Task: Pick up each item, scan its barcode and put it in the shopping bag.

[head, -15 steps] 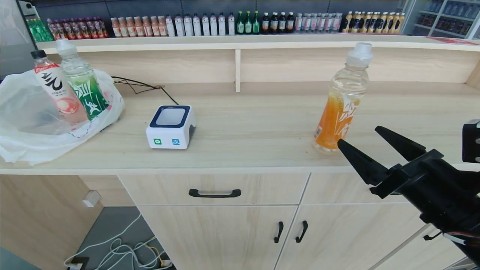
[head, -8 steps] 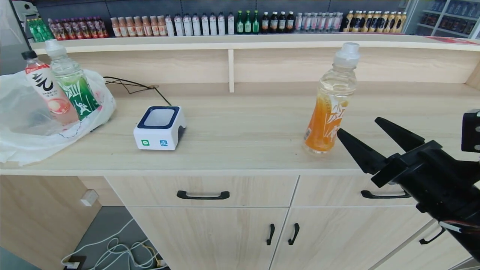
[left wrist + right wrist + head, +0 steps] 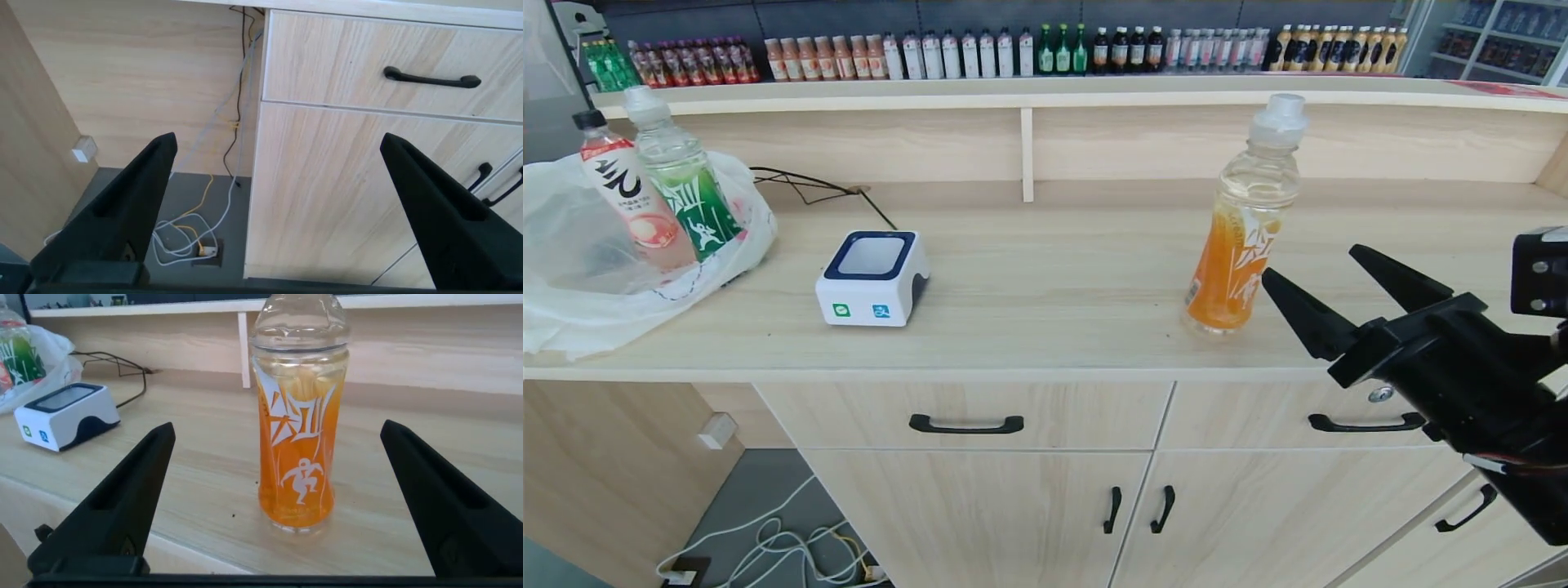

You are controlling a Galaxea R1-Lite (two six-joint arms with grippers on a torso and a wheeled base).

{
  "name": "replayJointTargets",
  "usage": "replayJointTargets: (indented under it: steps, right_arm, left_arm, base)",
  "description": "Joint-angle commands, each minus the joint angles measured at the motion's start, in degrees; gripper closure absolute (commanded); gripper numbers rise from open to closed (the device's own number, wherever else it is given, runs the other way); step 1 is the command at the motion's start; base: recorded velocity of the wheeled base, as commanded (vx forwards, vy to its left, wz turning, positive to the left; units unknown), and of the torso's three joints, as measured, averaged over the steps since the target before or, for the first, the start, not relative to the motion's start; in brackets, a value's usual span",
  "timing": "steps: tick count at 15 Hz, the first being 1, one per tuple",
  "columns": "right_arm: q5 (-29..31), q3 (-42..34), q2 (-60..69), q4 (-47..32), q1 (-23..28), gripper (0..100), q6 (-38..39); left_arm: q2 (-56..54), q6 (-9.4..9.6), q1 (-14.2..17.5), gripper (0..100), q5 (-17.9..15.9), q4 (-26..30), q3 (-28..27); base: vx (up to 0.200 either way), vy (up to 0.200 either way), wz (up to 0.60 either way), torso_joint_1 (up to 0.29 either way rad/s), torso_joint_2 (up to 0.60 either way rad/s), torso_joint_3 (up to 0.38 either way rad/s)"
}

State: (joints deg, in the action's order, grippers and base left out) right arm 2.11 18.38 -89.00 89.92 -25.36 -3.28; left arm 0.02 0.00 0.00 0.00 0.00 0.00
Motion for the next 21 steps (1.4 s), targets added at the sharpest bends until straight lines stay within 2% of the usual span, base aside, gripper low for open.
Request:
replayJointTargets:
  steps: [1, 3, 6, 8, 17, 21]
  right_arm:
    - [-0.18, -0.10, -1.17, 0.08, -0.48, 0, -2.08]
    - [0.79, 0.69, -2.75, 0.08, -1.54, 0, -3.14]
    - [8.97, 4.82, -6.27, 0.08, -8.39, 0, -2.96]
    - [10.37, 6.05, -7.94, 0.08, -8.83, 0, -2.61]
    - [9.93, 12.55, -14.97, 0.08, -3.47, 0, -1.73]
    - [10.02, 16.33, -17.96, 0.08, -2.77, 0, -0.68]
  left_arm:
    - [-0.02, 0.00, 0.00, 0, 0.00, 0.00, 0.00]
    - [-0.02, 0.00, 0.00, 0, 0.00, 0.00, 0.00]
    - [-0.02, 0.00, 0.00, 0, 0.00, 0.00, 0.00]
    - [-0.02, 0.00, 0.00, 0, 0.00, 0.00, 0.00]
    - [-0.02, 0.00, 0.00, 0, 0.00, 0.00, 0.00]
    - [-0.02, 0.00, 0.00, 0, 0.00, 0.00, 0.00]
  base:
    - [0.000, 0.000, 0.00, 0.000, 0.00, 0.000]
    - [0.000, 0.000, 0.00, 0.000, 0.00, 0.000]
    - [0.000, 0.000, 0.00, 0.000, 0.00, 0.000]
    - [0.000, 0.000, 0.00, 0.000, 0.00, 0.000]
    - [0.000, 0.000, 0.00, 0.000, 0.00, 0.000]
    - [0.000, 0.000, 0.00, 0.000, 0.00, 0.000]
